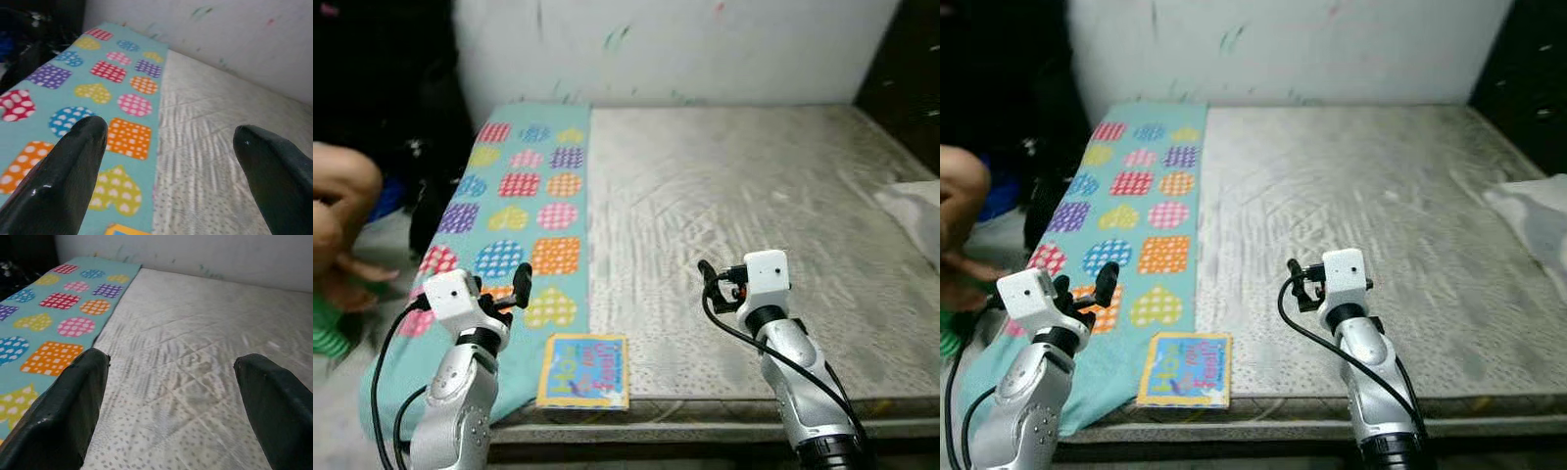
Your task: Clean up the room
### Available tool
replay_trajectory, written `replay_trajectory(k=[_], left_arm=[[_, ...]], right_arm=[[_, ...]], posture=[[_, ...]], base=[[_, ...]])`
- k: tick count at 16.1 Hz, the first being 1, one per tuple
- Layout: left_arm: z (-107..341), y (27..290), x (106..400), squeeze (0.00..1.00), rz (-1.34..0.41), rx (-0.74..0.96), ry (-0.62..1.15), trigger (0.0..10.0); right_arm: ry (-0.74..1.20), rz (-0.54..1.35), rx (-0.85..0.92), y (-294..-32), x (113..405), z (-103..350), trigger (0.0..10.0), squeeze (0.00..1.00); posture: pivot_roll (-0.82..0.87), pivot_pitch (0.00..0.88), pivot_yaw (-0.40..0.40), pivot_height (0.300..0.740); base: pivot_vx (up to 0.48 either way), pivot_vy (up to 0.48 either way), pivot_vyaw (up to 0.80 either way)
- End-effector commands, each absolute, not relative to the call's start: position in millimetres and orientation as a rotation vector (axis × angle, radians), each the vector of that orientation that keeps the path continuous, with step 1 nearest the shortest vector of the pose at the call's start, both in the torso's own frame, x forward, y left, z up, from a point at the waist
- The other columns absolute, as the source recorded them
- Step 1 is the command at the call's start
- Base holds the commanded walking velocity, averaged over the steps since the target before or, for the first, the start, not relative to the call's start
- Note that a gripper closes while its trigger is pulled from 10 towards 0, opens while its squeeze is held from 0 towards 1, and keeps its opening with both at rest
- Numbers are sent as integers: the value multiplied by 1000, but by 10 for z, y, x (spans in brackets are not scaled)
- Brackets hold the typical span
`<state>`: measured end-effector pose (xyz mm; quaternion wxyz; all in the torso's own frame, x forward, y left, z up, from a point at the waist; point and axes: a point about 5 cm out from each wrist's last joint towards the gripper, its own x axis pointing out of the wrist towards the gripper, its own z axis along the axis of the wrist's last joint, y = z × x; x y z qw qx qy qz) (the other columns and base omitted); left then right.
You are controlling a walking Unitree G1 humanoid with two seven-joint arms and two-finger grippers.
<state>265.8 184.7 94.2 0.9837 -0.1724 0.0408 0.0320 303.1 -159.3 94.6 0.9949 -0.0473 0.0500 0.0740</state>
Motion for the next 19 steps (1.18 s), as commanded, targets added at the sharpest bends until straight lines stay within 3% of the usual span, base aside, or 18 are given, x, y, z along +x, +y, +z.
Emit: replay_trajectory(k=[1,5,8,14,19], left_arm=[[953,1859,2655,0,73,-331,84,10000],[950,1861,2664,0,78,-333,88,10000],[949,1866,2674,0,82,-335,89,10000],[970,1866,2684,0,74,-334,75,10000],[978,1855,2682,0,61,-340,69,10000]], right_arm=[[113,152,-92,-1581,3035,933,10000,0],[124,147,-78,-1586,3043,927,10000,0],[126,142,-80,-1590,3054,931,10000,0],[124,144,-83,-1586,3064,938,10000,0],[126,147,-87,-1584,3060,935,10000,0]], posture=[[-95,0,15,740],[-96,0,13,740],[-98,0,13,740],[-101,0,16,740],[-102,0,16,740]], base=[[0,0,0],[0,0,0],[0,0,-800],[0,0,0],[298,0,0]])
